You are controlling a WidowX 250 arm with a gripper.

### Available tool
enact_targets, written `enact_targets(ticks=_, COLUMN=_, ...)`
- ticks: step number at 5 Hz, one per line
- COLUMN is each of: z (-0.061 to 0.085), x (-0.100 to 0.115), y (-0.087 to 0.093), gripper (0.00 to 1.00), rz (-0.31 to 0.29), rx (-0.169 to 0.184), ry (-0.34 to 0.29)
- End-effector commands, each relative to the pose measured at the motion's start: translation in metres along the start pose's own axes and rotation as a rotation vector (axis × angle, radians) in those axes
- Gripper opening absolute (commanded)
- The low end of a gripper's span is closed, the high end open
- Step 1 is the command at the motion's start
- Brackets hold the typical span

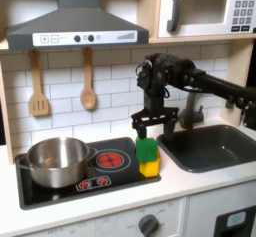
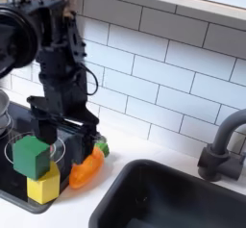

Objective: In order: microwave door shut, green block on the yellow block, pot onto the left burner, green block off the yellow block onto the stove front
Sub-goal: 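Move the green block off the yellow block onto the stove front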

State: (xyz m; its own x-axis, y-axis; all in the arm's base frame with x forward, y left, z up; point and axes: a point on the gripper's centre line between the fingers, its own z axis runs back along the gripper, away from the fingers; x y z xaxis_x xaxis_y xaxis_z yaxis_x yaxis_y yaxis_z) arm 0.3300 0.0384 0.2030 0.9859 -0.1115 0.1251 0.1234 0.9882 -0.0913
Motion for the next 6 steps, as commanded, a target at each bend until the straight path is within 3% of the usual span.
enact_targets(ticks=1, z=0.007, x=-0.002, y=0.016, gripper=1.00, rz=0.013, rx=0.016, ry=-0.010)
enact_targets(ticks=3, z=0.014, x=0.008, y=0.033, gripper=1.00, rz=0.071, rx=0.025, ry=-0.038)
enact_targets(ticks=4, z=0.020, x=0.015, y=0.030, gripper=1.00, rz=0.079, rx=0.020, ry=-0.066)
enact_targets(ticks=6, z=0.027, x=0.008, y=0.032, gripper=1.00, rz=0.070, rx=0.020, ry=-0.064)
